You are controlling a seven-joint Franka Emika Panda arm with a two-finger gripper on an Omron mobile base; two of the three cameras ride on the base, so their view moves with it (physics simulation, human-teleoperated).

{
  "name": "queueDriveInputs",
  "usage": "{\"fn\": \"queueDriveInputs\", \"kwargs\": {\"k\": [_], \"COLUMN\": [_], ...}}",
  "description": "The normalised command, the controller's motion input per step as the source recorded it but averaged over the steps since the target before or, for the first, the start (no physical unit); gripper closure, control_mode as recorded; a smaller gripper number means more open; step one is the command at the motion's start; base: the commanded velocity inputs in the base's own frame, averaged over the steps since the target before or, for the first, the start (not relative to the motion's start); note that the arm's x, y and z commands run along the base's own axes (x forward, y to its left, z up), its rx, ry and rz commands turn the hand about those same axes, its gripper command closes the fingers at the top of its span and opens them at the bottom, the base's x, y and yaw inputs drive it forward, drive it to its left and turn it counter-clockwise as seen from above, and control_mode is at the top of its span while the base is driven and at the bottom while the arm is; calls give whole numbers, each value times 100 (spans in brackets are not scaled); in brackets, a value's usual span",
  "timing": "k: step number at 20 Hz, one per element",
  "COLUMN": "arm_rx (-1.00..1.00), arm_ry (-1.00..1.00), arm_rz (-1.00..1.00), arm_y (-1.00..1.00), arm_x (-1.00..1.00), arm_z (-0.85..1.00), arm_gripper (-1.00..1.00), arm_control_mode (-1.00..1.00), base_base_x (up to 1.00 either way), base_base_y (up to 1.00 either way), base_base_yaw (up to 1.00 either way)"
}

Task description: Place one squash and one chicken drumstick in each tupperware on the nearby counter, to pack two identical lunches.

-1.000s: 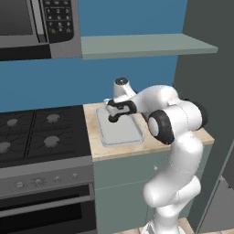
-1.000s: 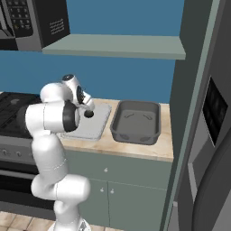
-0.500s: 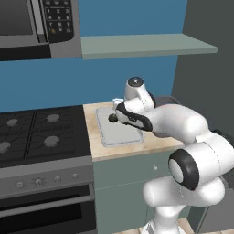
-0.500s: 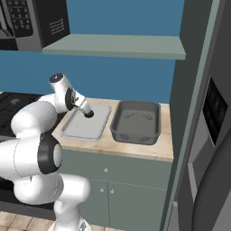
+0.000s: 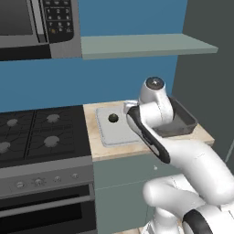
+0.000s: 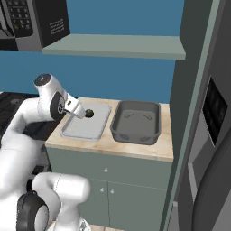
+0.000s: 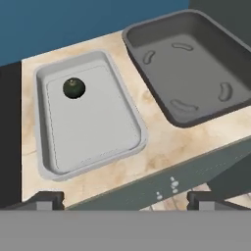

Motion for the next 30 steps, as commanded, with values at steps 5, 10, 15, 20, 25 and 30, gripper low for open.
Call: {"fn": "queueDriveInputs", "kwargs": {"k": [5, 10, 15, 20, 25, 30], "arm_rx": [0, 0, 0, 0, 0, 0], "arm_ry": [0, 0, 0, 0, 0, 0], "arm_rz": [16, 22, 4, 0, 0, 0], "arm_y": [-16, -5, 0, 0, 0, 0], "arm_x": [-100, -100, -20, 0, 0, 0], "arm_z": [50, 9, 0, 0, 0, 0], "arm_gripper": [-100, -100, -100, -100, -100, -100], "arm_control_mode": [-100, -100, 100, 100, 100, 100], "base_base_x": [0, 0, -80, -100, -100, -85], "base_base_y": [0, 0, 0, -4, -39, -77], "base_base_yaw": [0, 0, 6, 0, -1, -3]}}
